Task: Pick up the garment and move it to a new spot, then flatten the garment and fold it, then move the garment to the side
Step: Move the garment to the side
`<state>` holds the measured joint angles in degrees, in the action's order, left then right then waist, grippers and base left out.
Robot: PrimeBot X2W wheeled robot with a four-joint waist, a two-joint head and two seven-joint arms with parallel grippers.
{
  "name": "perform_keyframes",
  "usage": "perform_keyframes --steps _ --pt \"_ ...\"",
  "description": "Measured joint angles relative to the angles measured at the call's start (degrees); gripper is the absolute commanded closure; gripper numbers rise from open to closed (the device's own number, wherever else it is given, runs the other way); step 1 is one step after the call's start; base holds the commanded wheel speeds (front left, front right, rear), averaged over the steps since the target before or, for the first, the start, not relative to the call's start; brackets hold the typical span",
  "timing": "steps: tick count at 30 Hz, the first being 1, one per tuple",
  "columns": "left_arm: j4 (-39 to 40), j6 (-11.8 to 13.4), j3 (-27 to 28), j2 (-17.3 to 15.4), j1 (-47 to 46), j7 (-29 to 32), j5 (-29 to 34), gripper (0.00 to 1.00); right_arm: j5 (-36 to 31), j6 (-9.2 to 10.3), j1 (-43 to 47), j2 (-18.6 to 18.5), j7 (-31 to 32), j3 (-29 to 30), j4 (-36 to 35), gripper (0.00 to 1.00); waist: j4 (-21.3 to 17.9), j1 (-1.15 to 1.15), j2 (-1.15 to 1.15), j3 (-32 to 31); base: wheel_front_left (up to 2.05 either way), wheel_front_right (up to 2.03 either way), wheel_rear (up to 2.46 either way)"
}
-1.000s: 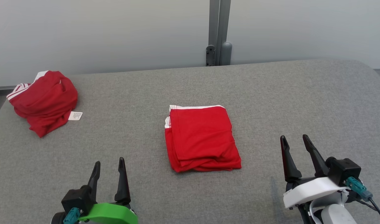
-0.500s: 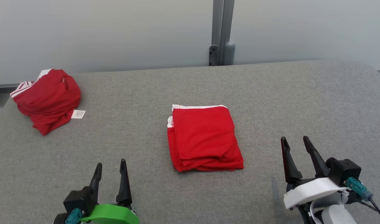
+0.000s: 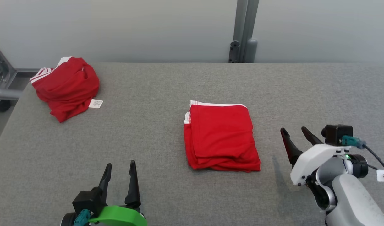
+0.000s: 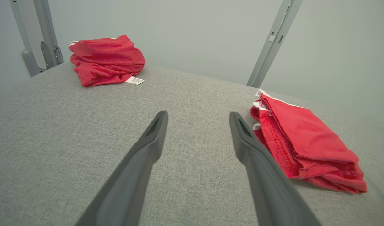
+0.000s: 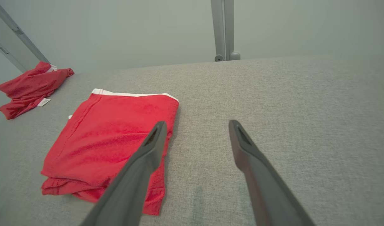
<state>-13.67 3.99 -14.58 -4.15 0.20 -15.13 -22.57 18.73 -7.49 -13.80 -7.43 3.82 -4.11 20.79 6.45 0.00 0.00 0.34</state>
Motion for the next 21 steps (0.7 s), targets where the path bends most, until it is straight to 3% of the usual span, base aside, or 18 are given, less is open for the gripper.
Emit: perform_keyframes --steps 10,21 --pt "-0.54 -0.63 -0.59 0.85 -1.5 0.01 0.4 0.0 12.38 0.01 -10.02 -4.87 12.24 -7.43 10.37 0.0 5.57 0.0 0.0 2.79 0.0 0.0 0.0" --pt "-0.57 -1.0 -0.48 1.12 -2.26 0.0 0.55 0.0 17.55 0.01 -15.86 -7.53 16.8 -9.94 20.81 0.0 11.59 0.0 0.0 5.52 0.0 0.0 0.0"
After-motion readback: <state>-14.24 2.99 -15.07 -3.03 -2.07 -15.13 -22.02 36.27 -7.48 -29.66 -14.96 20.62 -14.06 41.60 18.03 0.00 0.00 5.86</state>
